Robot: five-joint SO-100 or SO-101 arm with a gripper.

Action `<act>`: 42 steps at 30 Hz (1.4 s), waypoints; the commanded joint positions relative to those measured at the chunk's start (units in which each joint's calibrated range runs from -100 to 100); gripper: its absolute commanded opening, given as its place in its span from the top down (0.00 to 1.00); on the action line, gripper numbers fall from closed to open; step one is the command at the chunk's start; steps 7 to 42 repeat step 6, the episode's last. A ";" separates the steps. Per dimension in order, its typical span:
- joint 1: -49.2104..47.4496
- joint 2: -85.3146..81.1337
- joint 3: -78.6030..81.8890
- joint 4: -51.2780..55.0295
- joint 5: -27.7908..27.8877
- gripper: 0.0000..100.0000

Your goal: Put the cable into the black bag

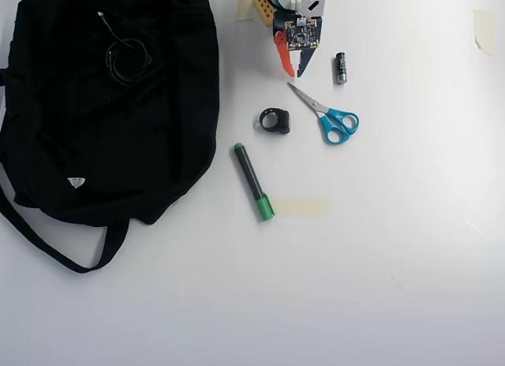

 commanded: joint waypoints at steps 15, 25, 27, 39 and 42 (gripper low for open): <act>0.19 -0.50 1.64 0.95 0.02 0.98; 0.19 -0.50 1.64 0.95 0.02 0.98; 0.19 -0.50 1.64 0.95 0.02 0.98; 0.19 -0.50 1.64 0.95 0.02 0.98; 0.19 -0.50 1.64 0.95 0.02 0.98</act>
